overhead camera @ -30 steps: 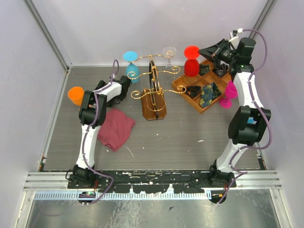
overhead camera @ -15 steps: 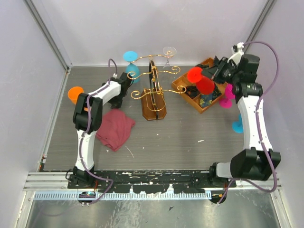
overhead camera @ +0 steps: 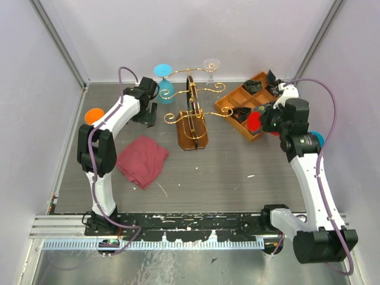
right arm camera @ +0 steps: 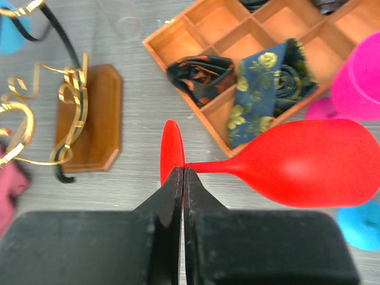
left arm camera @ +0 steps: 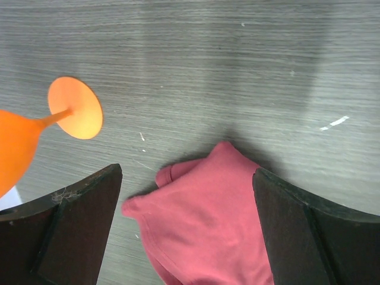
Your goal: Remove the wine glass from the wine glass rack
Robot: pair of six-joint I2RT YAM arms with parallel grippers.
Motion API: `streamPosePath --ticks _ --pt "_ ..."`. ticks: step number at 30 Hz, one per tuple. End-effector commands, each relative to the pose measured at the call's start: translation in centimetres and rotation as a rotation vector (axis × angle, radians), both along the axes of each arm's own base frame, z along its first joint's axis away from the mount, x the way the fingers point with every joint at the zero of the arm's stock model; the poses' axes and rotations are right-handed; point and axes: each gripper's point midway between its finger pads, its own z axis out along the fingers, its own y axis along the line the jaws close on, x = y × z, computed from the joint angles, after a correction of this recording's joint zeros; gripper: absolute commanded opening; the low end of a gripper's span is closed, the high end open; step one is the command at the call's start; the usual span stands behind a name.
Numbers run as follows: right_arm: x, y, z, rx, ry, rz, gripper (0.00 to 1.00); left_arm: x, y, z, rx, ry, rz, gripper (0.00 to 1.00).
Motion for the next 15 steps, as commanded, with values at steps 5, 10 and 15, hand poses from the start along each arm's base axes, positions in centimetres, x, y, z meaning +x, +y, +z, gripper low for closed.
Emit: streamPosePath --ticks 5,10,15 --pt "-1.9 -4.0 -3.0 -0.403 -0.002 -0.162 0.01 -0.3 -2.6 6.6 -0.303 -0.093 -0.016 0.97" --pt "-3.0 -3.9 -6.7 -0.642 0.05 -0.181 0.01 -0.7 -3.6 9.6 -0.412 -0.129 -0.037 0.96" --pt "-3.5 -3.1 -9.0 -0.787 0.115 -0.168 0.01 -1.0 -3.2 13.1 -0.513 -0.187 -0.023 0.96"
